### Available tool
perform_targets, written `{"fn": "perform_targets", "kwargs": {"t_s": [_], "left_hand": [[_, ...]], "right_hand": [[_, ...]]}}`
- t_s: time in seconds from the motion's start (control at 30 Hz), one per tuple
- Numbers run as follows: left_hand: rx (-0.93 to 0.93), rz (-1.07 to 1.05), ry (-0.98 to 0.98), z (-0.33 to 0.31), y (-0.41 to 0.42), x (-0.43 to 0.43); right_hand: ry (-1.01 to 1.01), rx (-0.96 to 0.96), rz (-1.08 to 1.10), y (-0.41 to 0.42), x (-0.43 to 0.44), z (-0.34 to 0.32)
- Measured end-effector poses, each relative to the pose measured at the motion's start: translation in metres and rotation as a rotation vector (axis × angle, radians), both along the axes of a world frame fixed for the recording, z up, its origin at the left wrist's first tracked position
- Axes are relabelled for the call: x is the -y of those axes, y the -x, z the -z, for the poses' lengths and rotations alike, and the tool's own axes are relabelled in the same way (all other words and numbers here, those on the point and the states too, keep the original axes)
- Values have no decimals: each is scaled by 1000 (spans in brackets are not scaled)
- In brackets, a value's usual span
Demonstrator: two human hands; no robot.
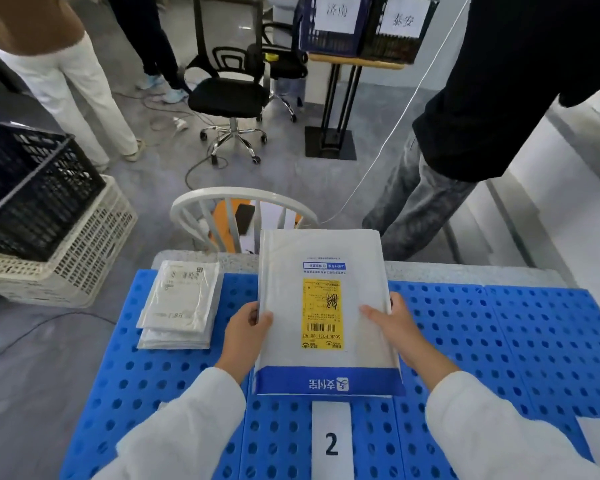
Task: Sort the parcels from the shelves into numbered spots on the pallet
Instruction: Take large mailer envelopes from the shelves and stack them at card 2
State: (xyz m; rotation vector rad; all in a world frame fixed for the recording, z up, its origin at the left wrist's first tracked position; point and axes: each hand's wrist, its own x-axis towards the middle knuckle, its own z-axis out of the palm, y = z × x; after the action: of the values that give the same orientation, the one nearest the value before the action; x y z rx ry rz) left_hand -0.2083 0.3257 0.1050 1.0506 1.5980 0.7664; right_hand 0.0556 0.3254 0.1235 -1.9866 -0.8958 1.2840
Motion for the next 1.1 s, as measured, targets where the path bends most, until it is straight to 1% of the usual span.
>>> {"fn": "perform_targets", "kwargs": {"t_s": [0.2,0.33,0.4,0.47,0.57,0.63,0.77,0.9,1.03,1.1], "left_hand": [[-15,46,89,27,-1,-9],[-26,132,122,35,1,-16],[-67,200,133,35,0,-20],[-162,246,103,36,1,-23],[-290,271,12,28,3,-29],[-342,335,-76,13,-6,-38],[-415,610,-363,-25,-62,-63],[-445,840,-600,-60,-137,-55],[-422,1015,-709,-85,-206,-32],[-416,1113,-769,-95,-239,-10]], "right_hand": [[66,67,4,3,-9,28],[69,138,16,6,-14,31],[80,196,13,5,-12,32],[89,311,-23,0,-6,33],[66,441,-110,-18,4,21],[43,527,-181,-33,11,7],[4,653,-266,-58,24,-23],[19,749,-266,-73,50,-40],[22,902,-217,-103,106,-59],[46,947,-157,-123,141,-74]]}}
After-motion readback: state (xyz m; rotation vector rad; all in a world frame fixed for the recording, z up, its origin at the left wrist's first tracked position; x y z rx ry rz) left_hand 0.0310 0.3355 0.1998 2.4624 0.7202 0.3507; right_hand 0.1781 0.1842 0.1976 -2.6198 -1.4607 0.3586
